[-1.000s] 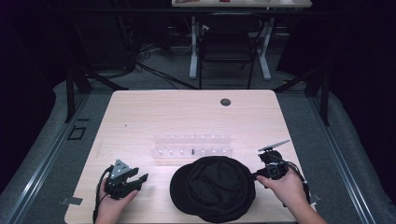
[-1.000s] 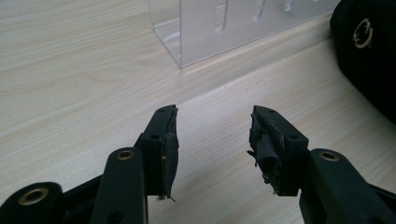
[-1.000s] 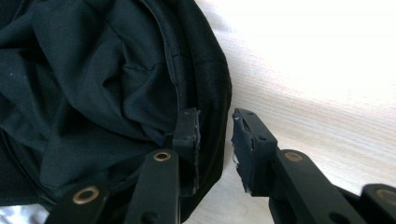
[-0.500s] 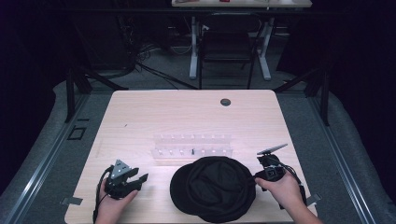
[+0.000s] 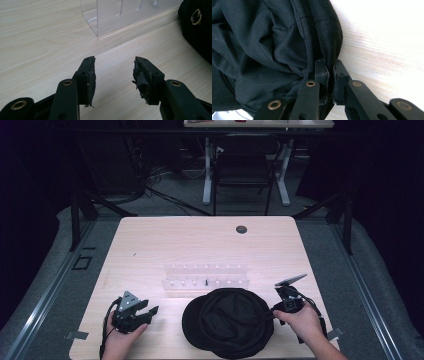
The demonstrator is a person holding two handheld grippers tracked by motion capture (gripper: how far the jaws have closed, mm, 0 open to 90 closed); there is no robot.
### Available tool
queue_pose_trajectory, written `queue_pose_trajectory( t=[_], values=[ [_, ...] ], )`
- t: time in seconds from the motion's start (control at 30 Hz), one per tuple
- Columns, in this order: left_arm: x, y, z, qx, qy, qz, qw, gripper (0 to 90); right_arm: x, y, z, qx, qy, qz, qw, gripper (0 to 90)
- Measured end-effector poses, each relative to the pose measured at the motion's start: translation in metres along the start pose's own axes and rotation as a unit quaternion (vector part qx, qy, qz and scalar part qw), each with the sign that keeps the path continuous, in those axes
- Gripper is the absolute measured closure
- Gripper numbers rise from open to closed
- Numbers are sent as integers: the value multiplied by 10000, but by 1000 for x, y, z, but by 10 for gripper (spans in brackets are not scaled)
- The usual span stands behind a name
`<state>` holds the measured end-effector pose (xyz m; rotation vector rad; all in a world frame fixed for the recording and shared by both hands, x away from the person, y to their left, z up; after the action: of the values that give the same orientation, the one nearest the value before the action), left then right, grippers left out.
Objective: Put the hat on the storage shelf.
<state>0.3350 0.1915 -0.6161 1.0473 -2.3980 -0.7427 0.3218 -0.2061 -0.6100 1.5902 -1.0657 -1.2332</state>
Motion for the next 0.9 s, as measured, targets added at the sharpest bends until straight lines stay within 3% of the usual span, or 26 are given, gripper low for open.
queue_pose_trajectory(
  t=[0.17,0.3,0.37,0.43,0.47,0.7,0.77,0.8,0.83,0.9],
  values=[
    [-1,0,0,5,31,-16,10000,519,2,3,3,-200,129,-64,9997,867],
    [-1,0,0,11,37,-21,10000,520,1,6,3,-229,136,-80,9996,872],
    [-1,0,0,10,33,-24,10000,520,-2,7,1,-125,-24,-159,9998,874],
    [-1,0,0,11,30,-27,10000,520,0,10,3,-264,84,-204,9994,875],
    [-1,0,0,11,36,-27,10000,519,-1,10,2,-177,-77,-240,9995,876],
    [-1,0,0,8,37,-26,10000,520,-5,24,1,-182,-76,-480,9987,878],
    [-1,0,0,6,40,-25,10000,520,-9,29,-1,-82,-197,-601,9980,879],
    [-1,0,0,7,39,-25,10000,520,-8,34,0,-197,-29,-632,9978,879],
    [-1,0,0,9,41,-27,10000,519,-12,35,-2,-11,-234,-725,9971,879],
    [-1,0,0,9,40,-31,10000,519,-14,42,-2,-23,-147,-744,9971,879]
  ],
)
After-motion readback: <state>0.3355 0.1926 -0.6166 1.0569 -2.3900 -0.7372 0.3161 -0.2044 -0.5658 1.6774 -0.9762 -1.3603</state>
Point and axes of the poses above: each handheld gripper's, and its own axes: y roughly backward along the jaws, z roughly out of its underside, x roughly to its right, the point moved 9 cm from there along -y, roughly forward along the jaws, and after that the axes turned 10 degrees about z, right-handed, at the moved point
